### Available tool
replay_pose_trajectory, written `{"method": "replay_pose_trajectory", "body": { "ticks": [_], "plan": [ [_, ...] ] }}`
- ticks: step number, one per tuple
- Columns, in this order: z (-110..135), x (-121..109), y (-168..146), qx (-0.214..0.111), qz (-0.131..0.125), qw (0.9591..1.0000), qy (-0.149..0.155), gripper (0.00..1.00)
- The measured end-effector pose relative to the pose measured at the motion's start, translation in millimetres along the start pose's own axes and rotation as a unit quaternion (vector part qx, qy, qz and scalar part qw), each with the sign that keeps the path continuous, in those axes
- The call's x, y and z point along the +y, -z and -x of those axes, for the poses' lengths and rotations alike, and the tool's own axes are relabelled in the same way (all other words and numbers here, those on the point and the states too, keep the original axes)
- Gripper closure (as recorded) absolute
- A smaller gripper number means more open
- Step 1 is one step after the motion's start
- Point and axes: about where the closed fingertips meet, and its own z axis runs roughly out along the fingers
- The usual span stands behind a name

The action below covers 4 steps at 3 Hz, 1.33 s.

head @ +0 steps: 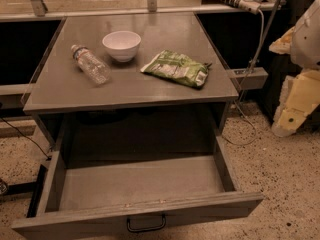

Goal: Close top drawer

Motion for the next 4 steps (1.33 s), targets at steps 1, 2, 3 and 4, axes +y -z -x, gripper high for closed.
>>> {"method": "replay_pose_trajectory", "body": {
  "ticks": [1, 2, 3, 4],
  "plan": [
    [0, 3, 0, 0.002, -0.006, 1.0, 0.003, 0.0],
    [-3, 27, -10, -0.007, -0.005, 0.9998, 0.018, 0.0],
    [-16, 64, -44, -0.012, 0.012, 0.9995, 0.028, 0.18],
    [-28, 99, -78, -0.026, 0.019, 0.9987, 0.04, 0.41]
  ]
}}
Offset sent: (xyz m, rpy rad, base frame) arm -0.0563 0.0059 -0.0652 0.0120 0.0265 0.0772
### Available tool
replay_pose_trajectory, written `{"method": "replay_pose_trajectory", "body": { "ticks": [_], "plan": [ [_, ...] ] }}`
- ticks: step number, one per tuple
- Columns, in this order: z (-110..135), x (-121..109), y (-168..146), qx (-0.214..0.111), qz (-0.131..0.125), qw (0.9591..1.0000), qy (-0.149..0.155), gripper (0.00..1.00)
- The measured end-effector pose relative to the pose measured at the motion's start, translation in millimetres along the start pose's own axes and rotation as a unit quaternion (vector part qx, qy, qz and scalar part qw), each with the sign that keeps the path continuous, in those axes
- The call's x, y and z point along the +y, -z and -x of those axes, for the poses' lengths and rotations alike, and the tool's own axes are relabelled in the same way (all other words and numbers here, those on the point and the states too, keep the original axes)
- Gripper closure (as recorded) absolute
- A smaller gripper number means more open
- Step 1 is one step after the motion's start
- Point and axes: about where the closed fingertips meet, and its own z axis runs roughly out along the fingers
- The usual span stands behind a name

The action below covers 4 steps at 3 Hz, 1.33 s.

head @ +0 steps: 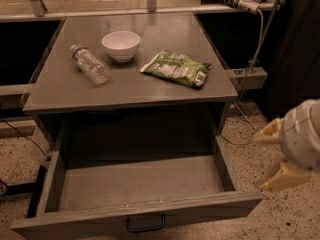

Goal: Close top drawer

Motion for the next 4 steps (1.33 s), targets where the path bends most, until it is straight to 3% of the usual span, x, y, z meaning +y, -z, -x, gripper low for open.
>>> {"method": "replay_pose_trajectory", "body": {
  "ticks": [1, 2, 3, 4],
  "plan": [
    [-10, 33, -37, -0.021, 0.005, 0.9997, 0.015, 0.65],
    [-10, 38, -28, -0.007, -0.002, 0.9995, 0.031, 0.88],
    [-9, 38, -25, -0.006, 0.0, 0.9994, 0.033, 1.0],
    [-7, 53, -52, -0.022, 0.025, 0.9992, 0.023, 1.0]
  ]
}}
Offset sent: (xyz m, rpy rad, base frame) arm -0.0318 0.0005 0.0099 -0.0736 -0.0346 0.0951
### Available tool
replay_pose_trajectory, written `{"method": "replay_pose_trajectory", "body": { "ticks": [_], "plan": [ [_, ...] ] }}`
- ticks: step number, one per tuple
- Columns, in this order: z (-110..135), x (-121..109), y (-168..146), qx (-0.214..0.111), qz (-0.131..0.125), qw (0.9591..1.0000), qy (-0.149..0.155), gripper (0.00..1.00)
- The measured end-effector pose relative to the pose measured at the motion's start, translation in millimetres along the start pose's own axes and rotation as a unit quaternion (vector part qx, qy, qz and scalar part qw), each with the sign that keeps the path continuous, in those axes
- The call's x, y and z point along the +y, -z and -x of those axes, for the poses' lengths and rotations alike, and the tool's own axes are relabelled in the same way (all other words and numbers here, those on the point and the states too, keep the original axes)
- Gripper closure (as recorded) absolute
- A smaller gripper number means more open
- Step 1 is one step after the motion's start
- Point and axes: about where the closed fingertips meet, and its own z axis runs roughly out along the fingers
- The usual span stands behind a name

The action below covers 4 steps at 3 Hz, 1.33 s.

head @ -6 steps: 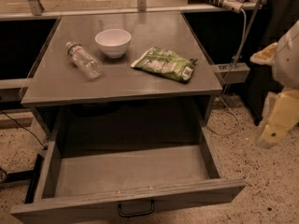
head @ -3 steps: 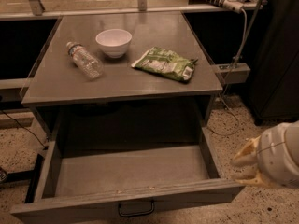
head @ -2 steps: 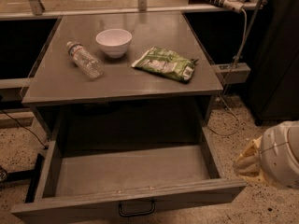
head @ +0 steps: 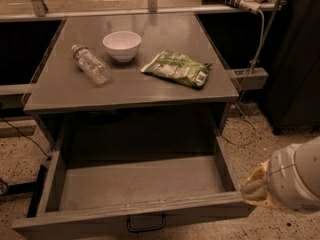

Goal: Close top drawer

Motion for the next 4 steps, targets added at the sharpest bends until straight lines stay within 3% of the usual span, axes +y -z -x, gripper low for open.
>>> {"method": "replay_pose_trajectory", "body": {
  "ticks": [1, 2, 3, 4],
  "plan": [
    [-8, 27, -45, -0.057, 0.024, 0.9977, -0.028, 1.0],
    [10, 48, -75, -0.134, 0.032, 0.9901, -0.027, 1.0],
    [35, 55, -95, -0.2, 0.027, 0.9792, -0.017, 1.0],
    [55, 49, -110, -0.226, 0.011, 0.974, 0.001, 1.0]
  ]
}}
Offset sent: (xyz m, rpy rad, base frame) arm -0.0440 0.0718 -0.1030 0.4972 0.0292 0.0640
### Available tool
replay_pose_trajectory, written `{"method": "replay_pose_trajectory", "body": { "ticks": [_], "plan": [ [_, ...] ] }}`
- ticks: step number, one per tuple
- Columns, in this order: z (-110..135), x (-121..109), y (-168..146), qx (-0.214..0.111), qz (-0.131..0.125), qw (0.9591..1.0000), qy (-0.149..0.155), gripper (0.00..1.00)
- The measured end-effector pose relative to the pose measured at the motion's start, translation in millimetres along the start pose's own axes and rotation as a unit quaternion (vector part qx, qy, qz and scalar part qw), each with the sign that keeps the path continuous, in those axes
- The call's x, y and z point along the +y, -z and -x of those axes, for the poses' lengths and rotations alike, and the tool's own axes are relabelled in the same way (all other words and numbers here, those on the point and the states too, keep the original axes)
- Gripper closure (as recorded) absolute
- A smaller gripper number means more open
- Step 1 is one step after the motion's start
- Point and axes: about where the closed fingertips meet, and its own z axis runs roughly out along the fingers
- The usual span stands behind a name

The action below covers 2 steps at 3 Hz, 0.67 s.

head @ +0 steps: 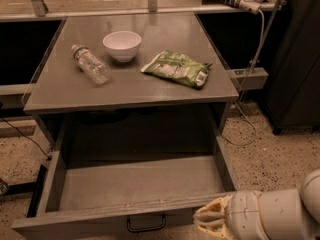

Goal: Close top drawer

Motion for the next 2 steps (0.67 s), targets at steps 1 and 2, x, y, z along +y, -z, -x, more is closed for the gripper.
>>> {"method": "replay_pose_trajectory", "body": {
  "ticks": [1, 2],
  "plan": [
    [-7, -8, -21, 0.021, -0.008, 0.9996, 0.016, 1.0],
    [-30, -16, -35, 0.066, -0.016, 0.9974, 0.023, 1.0]
  ]
}}
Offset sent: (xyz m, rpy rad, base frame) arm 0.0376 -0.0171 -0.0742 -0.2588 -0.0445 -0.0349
